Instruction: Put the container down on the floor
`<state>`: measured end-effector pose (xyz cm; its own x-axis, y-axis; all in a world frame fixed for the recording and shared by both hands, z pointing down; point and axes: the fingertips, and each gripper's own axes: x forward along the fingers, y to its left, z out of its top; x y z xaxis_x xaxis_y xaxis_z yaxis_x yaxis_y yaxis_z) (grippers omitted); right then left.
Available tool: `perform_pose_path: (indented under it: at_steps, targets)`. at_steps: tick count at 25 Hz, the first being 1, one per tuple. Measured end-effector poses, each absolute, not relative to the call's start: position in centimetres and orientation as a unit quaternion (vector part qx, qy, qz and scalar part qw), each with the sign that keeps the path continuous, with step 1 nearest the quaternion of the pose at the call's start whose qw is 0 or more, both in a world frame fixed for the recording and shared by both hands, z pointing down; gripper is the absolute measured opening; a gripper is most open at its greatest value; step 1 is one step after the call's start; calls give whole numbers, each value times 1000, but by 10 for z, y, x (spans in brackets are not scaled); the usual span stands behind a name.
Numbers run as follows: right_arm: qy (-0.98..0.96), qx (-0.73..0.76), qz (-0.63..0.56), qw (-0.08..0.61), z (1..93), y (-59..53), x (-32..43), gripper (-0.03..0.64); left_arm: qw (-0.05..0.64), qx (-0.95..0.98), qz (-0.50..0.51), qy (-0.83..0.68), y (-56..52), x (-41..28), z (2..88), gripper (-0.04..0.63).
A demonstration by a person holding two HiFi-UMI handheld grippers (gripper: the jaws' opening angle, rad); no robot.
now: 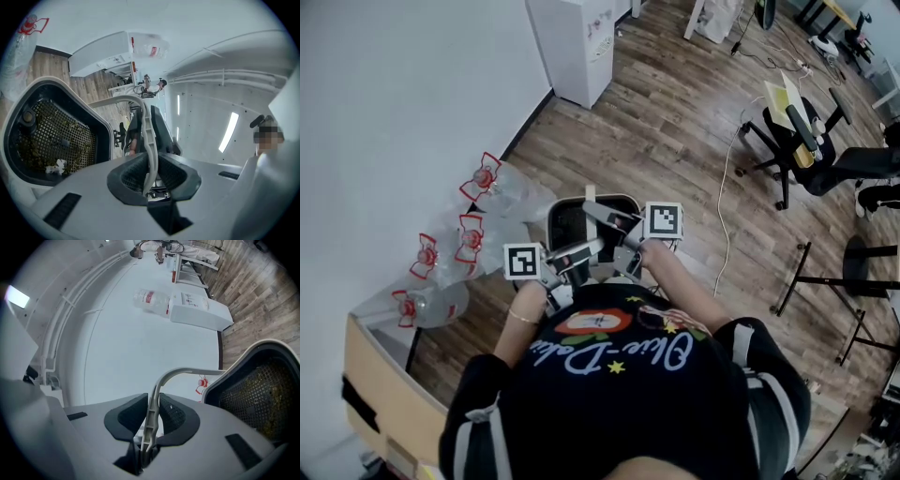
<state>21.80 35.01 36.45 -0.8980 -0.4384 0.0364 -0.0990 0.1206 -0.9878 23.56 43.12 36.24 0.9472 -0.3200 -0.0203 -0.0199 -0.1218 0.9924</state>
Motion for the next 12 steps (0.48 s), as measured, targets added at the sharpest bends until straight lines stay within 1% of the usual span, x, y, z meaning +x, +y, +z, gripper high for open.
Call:
perform_pose_path:
  at_steps: [5,9,12]
  targets:
    - [737,-179,-638,133,362,357,202,66,647,745,-106,-124,437,218,360,51]
    - [736,-177,-642,126,345,359,209,66,640,751,-100,-131,437,223,344,51]
    - [735,-179,-643,118,352,352,213,66,636,754,-96,-134,430,227,351,51]
